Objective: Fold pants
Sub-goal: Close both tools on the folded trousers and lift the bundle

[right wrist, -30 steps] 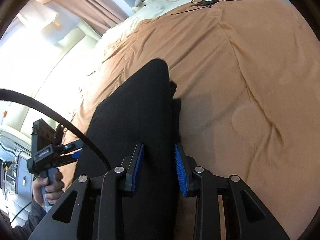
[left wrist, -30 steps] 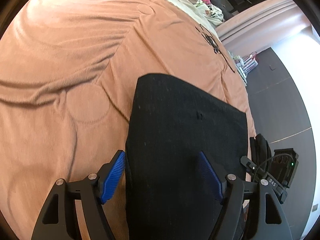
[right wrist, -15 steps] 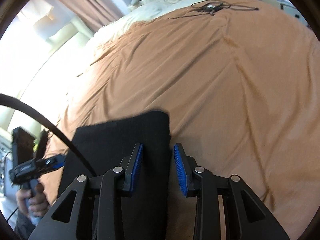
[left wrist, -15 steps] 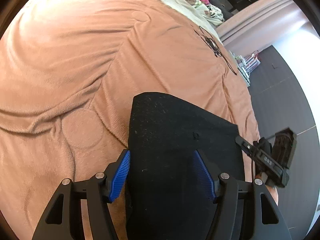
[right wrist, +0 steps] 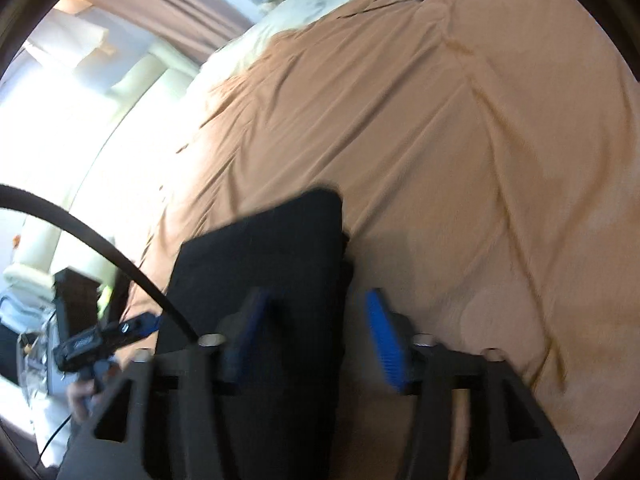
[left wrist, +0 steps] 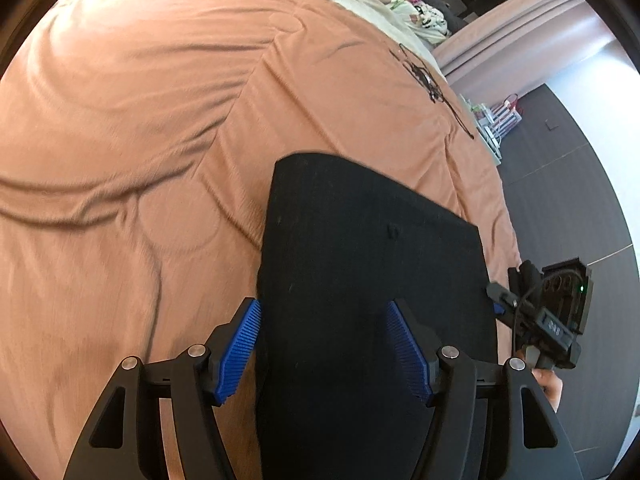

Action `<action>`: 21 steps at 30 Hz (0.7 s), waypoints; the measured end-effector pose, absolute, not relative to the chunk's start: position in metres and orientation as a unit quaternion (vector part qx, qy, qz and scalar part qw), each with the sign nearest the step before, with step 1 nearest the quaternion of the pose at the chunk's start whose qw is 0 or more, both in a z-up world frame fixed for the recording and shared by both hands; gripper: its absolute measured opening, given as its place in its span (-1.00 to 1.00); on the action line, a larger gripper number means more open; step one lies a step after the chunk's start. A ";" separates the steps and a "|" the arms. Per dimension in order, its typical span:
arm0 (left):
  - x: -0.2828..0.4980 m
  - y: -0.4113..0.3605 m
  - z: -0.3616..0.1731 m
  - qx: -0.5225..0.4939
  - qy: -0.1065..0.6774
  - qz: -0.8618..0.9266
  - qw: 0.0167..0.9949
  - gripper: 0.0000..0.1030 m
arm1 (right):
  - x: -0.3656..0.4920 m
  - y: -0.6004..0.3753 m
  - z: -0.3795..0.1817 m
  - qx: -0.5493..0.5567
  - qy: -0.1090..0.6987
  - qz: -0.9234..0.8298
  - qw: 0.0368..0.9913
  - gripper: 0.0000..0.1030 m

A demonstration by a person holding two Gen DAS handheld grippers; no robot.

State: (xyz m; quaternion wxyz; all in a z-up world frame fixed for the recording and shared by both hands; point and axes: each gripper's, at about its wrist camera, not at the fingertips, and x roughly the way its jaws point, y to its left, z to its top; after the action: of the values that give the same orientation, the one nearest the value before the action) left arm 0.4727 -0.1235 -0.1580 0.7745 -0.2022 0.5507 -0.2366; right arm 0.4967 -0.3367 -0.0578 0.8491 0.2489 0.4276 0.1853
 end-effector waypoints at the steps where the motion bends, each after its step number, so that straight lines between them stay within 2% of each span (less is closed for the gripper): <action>1: 0.470 -0.122 -0.160 -0.205 0.553 -0.239 0.771 0.30 | 0.490 -0.334 -0.061 0.248 0.432 0.199 0.844 0.16; 11: 0.438 -0.116 -0.170 -0.205 0.564 -0.245 0.762 0.30 | 0.459 -0.323 -0.089 0.284 0.463 0.254 0.801 0.18; 21: 0.420 -0.109 -0.174 -0.215 0.569 -0.250 0.753 0.30 | 0.479 -0.321 -0.107 0.309 0.481 0.294 0.766 0.45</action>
State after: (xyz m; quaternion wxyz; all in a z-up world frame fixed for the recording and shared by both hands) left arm 0.4200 -0.1092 -0.1745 0.7535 -0.2147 0.5687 -0.2505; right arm 0.4794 -0.3211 -0.1065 0.7665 0.3086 0.4807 0.2935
